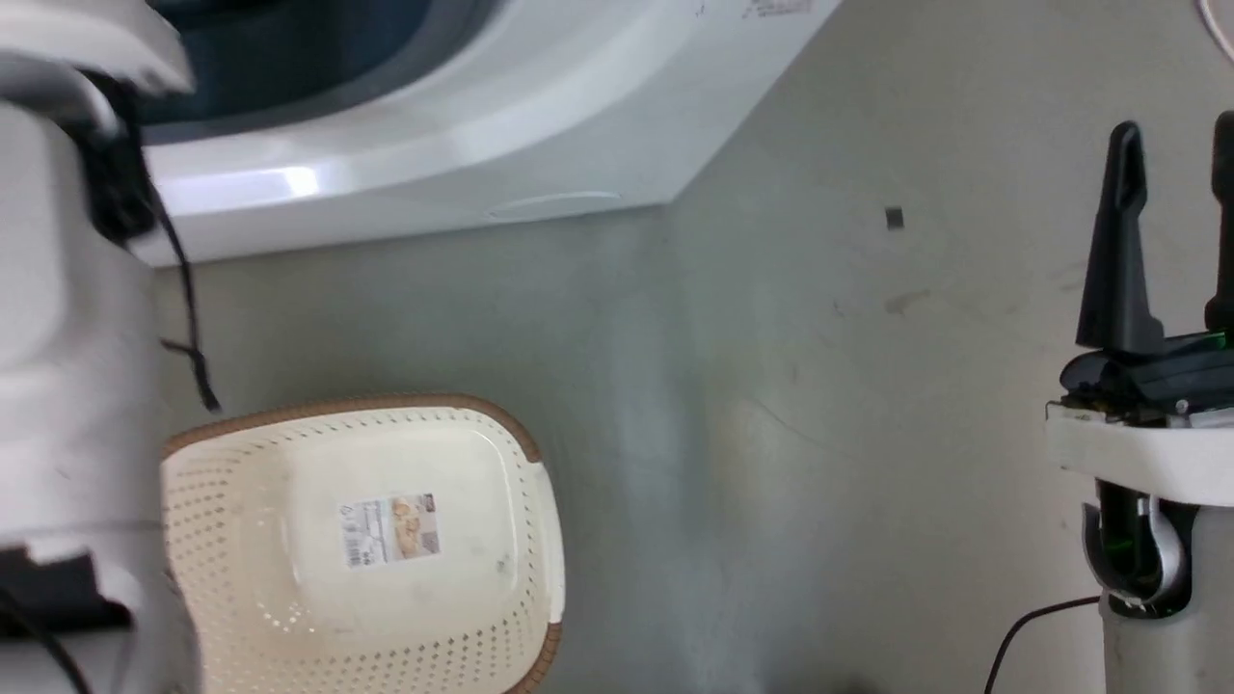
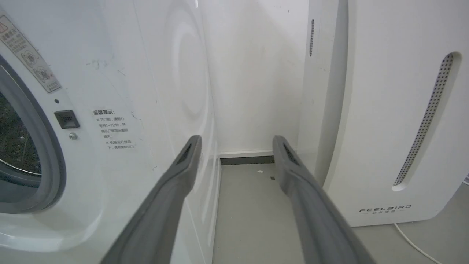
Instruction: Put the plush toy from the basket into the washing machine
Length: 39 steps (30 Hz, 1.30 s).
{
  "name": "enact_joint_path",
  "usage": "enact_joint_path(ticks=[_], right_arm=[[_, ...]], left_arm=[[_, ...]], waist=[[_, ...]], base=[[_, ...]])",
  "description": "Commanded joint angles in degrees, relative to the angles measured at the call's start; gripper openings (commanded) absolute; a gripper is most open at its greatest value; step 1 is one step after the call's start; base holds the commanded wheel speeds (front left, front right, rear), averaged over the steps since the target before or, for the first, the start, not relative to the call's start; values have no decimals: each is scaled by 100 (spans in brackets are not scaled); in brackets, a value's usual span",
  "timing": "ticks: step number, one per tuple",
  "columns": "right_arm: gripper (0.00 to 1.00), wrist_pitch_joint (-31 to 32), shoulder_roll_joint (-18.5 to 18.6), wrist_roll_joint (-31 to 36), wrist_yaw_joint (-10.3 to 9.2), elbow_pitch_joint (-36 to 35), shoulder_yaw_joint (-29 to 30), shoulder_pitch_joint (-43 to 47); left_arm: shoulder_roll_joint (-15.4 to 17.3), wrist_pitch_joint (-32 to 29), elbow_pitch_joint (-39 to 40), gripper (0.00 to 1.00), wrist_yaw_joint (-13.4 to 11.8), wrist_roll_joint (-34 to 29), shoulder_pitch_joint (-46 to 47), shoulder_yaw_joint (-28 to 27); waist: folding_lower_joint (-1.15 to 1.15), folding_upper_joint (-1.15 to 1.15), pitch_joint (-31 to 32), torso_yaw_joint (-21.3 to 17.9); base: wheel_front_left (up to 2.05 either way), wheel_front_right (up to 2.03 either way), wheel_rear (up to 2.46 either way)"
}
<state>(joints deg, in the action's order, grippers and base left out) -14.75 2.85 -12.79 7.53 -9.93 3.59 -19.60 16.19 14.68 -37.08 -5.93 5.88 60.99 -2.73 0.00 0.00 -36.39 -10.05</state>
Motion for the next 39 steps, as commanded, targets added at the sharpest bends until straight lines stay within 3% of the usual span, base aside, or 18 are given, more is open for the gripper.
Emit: enact_joint_path(ticks=[1, 13, 24, 34, 39], right_arm=[[100, -25, 3, 27, -4, 12, 14, 79], [100, -25, 3, 313, -4, 85, 157, 491], [100, -25, 3, 442, -4, 204, 134, 1081], [100, -25, 3, 454, -4, 377, 171, 1578], [100, -25, 3, 453, -4, 460, 158, 1829]], left_arm=[[-33, 32, 61, 100, -30, -25, -123, -13], [-690, 32, 1360, 100, -41, -255, -1810, -31], [-1022, 32, 2191, 100, 167, -409, -3213, 180], [-1195, 32, 2399, 100, 549, -286, -4382, 336], [-1249, 32, 2331, 100, 520, -393, -4913, 464]], waist=[[0, 0, 161, 124], [0, 0, 1041, 625], [0, 0, 1972, 976], [0, 0, 2678, 1100], [0, 0, 2968, 1143]], base=[[0, 0, 0], [0, 0, 0], [0, 0, 0], [0, 0, 0], [0, 0, 0]])
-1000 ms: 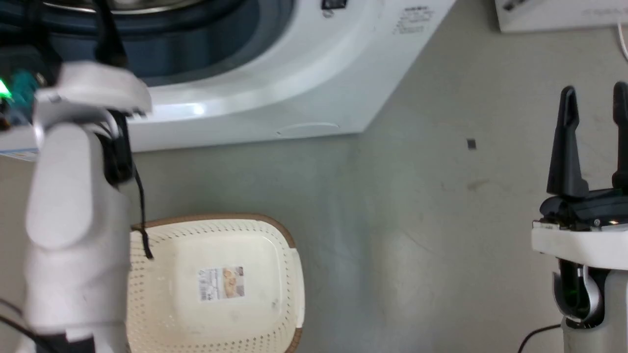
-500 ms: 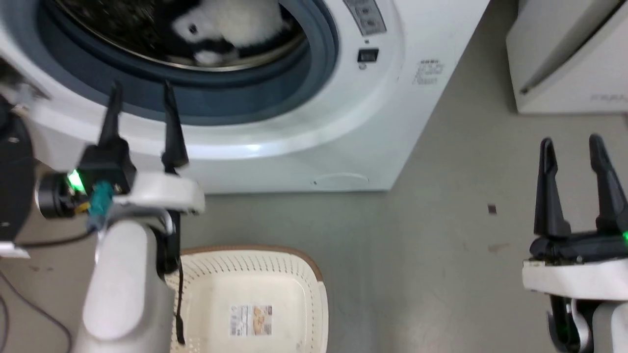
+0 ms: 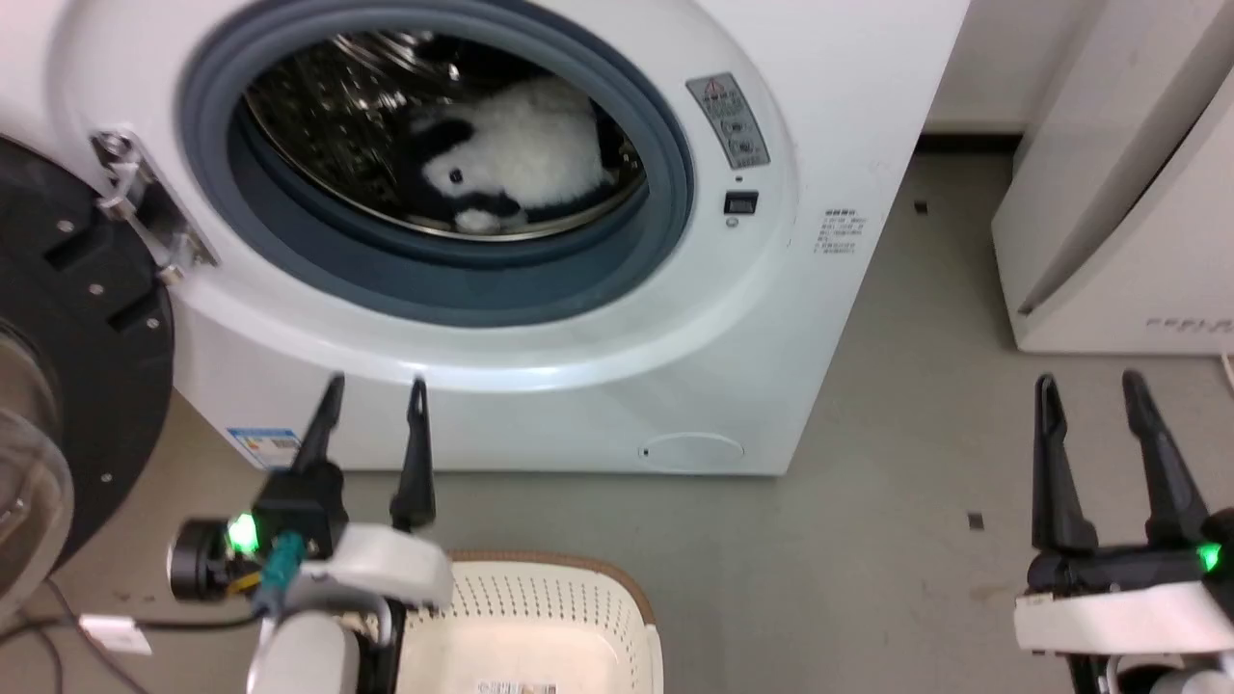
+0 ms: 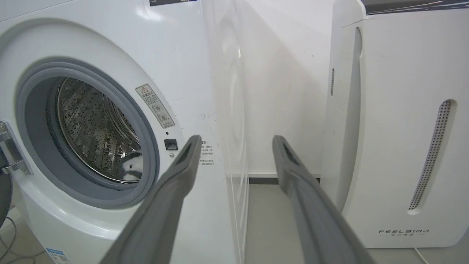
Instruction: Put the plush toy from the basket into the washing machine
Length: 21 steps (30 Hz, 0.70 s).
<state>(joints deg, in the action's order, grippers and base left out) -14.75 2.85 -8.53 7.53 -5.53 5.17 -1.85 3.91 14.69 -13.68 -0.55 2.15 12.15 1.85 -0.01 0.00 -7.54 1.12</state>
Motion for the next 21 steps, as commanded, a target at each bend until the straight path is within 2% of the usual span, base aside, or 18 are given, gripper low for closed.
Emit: enact_joint_path(ticks=[1, 10, 20, 21], right_arm=[[100, -25, 3, 22, -4, 36, -5, 102], [100, -25, 3, 25, -4, 210, -76, 510], [100, -25, 3, 52, -4, 259, -45, 697], [0, 0, 0, 18, 0, 249, -48, 630]], left_arm=[[-29, 30, -2, 100, -32, -30, -115, 27], [-67, 30, 325, 100, -390, -106, -797, 49], [-81, 30, 372, 100, -396, -67, -1046, 115], [-83, -1, 378, 0, -367, -80, -987, 113]], waist=[[1, 0, 126, 33], [1, 0, 535, 110], [1, 0, 686, 206], [1, 0, 690, 206]], base=[[0, 0, 0], [0, 0, 0], [0, 0, 0], [0, 0, 0]])
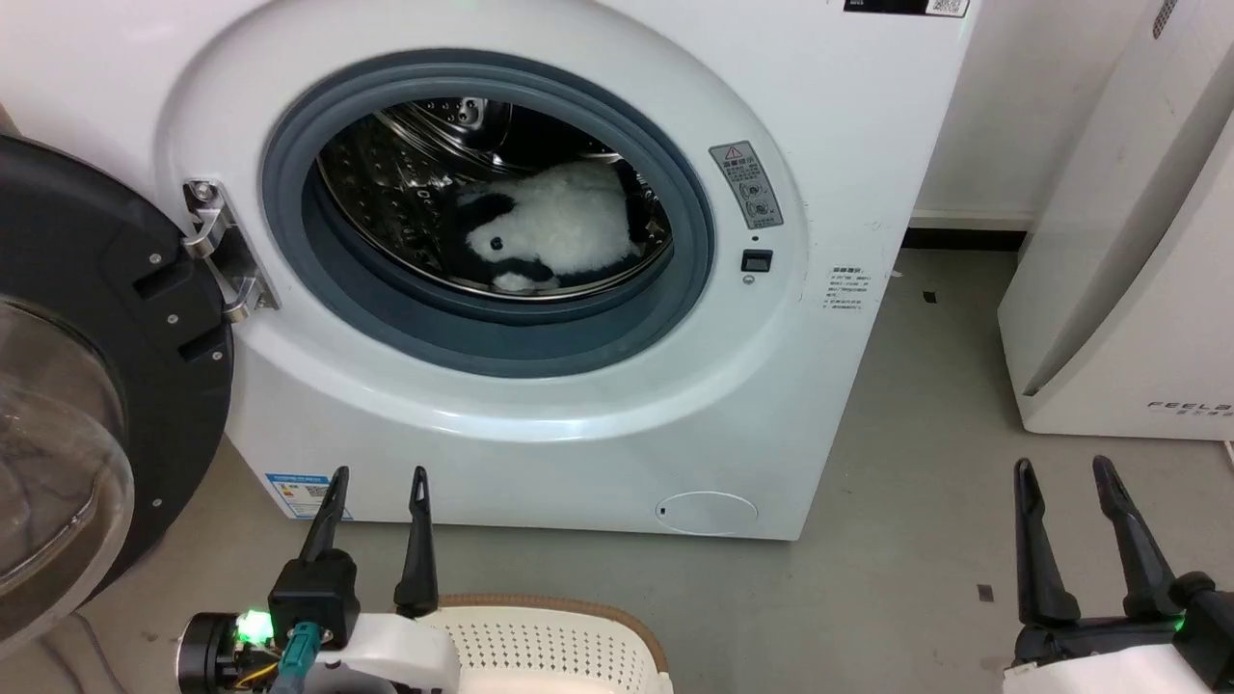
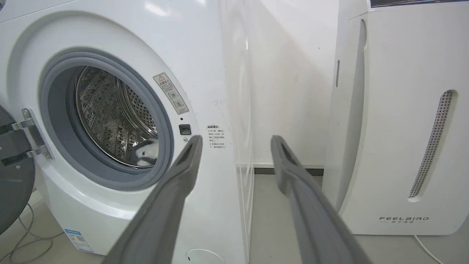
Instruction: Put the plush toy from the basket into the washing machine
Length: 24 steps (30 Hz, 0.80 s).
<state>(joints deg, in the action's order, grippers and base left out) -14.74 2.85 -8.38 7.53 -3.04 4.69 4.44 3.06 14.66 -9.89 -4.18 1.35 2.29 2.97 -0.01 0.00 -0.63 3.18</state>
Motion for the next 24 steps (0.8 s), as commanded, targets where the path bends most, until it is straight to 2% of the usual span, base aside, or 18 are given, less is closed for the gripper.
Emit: enact_joint_path(ticks=[1, 24], right_arm=[[0, 1, 0, 0, 1, 0, -1, -1], [0, 253, 0, 143, 0, 52, -80, -77]], left_arm=[[0, -1, 4, 0, 6, 0, 0, 0], [-3, -252, 171, 0, 77, -23, -39, -51]], waist=[[1, 0, 2, 0], [1, 0, 12, -55]], base=[[0, 0, 0], [0, 0, 0]])
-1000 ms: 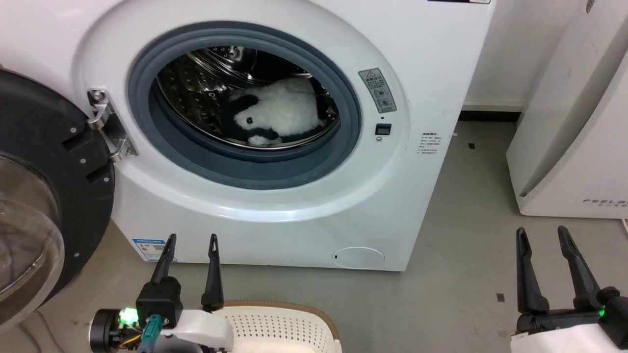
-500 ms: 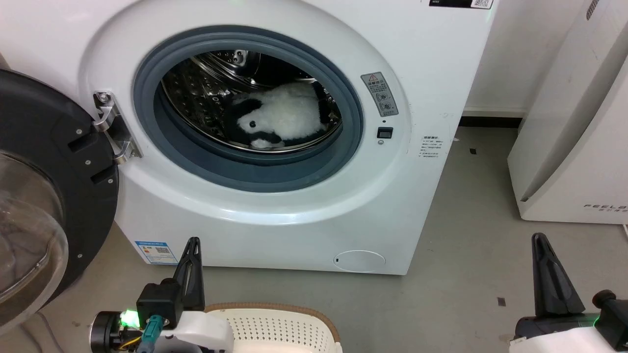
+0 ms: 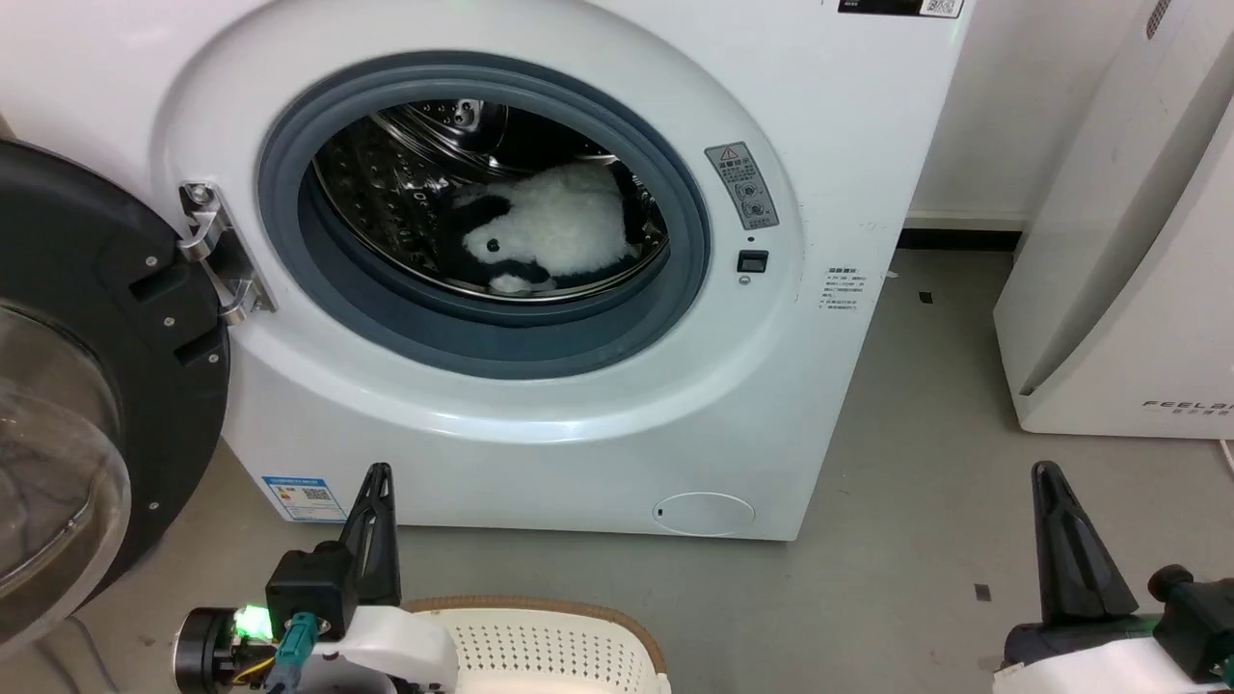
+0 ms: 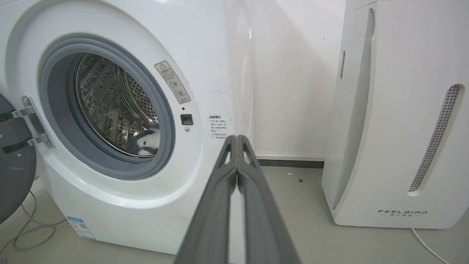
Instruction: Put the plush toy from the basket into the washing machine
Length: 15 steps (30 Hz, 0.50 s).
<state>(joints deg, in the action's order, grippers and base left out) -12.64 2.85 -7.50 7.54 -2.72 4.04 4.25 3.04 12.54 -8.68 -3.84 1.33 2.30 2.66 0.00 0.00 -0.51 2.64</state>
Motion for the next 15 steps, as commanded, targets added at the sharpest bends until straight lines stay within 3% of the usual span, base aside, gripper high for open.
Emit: enact_joint_path(ticks=[1, 15], right_arm=[[0, 55, 0, 62, -1, 23, -19, -62], [0, 220, 1, 156, -2, 57, -72, -112]], left_arm=[[-1, -52, 58, 0, 46, -23, -41, -23], [-3, -216, 169, 0, 92, -38, -67, -56]], waist=[[0, 0, 1, -4], [0, 0, 8, -39]], base=[[0, 0, 0], [0, 0, 0]])
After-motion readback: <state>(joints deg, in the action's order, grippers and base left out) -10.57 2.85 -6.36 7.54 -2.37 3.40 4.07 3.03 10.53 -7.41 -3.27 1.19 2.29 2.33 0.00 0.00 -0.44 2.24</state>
